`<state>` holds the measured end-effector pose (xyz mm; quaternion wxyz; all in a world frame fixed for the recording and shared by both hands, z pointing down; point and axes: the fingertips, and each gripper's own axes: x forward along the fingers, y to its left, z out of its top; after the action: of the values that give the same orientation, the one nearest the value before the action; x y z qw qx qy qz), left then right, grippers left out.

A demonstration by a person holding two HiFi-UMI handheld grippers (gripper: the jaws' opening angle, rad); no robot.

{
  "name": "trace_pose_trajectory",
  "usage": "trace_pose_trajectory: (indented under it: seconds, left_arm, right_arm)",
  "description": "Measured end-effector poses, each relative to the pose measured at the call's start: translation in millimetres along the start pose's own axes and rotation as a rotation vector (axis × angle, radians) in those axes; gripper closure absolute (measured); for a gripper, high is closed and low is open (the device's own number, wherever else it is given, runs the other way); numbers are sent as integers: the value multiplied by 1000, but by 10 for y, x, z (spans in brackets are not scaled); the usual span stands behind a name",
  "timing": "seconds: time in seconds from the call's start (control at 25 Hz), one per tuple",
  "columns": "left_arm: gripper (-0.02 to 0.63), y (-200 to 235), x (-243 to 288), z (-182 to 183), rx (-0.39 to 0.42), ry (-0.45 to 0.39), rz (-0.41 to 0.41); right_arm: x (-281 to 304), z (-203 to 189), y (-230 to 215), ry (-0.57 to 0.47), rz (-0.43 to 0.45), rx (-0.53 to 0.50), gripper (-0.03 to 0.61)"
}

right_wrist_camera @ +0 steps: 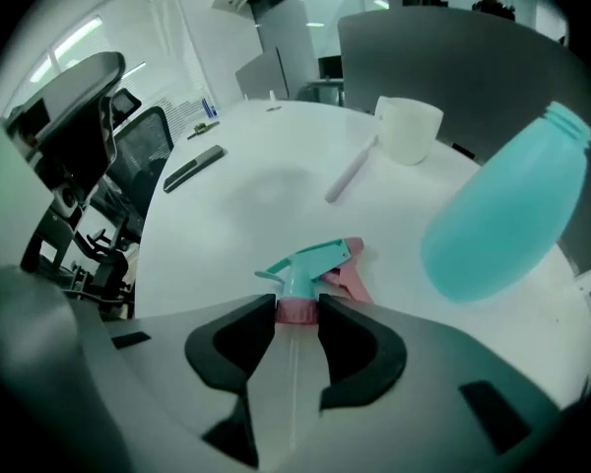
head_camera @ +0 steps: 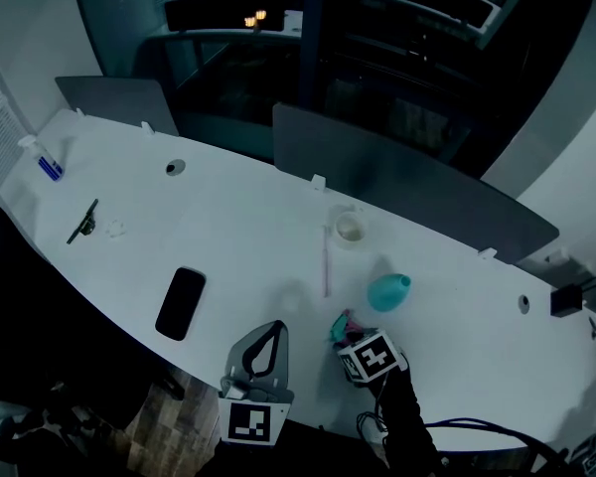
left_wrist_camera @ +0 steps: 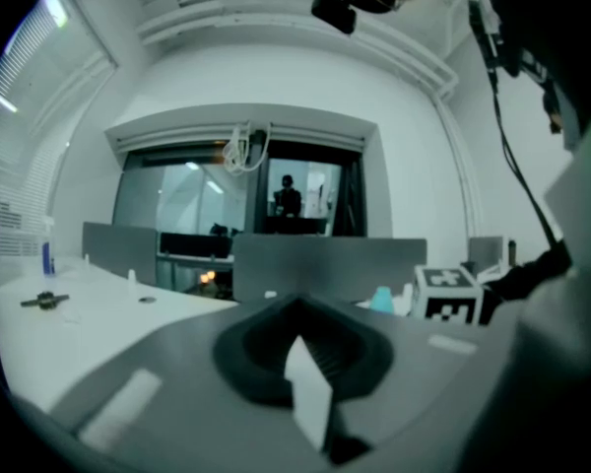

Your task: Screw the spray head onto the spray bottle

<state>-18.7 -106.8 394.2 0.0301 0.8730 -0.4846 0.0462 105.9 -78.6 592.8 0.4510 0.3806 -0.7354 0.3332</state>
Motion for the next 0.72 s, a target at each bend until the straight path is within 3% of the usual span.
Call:
trace_pose_trajectory:
  seconds: [0.24,0.4,0.6,0.72]
  left_arm:
    - [611,27,-40,-10,-9,2,14]
    - [611,50,-39,-8,-21,-2,27]
    - [611,94,-42,31,-14,-9,42]
    - [611,121,-31,52,-16,-14,52]
  right_arm:
    - [60,-28,13,194,40,-62,442]
    - [80,-7,26,200,29,-139,442]
    - [-33,60,58,57,49,-120,442]
    - [-384,392,178,-230,156,-6,442]
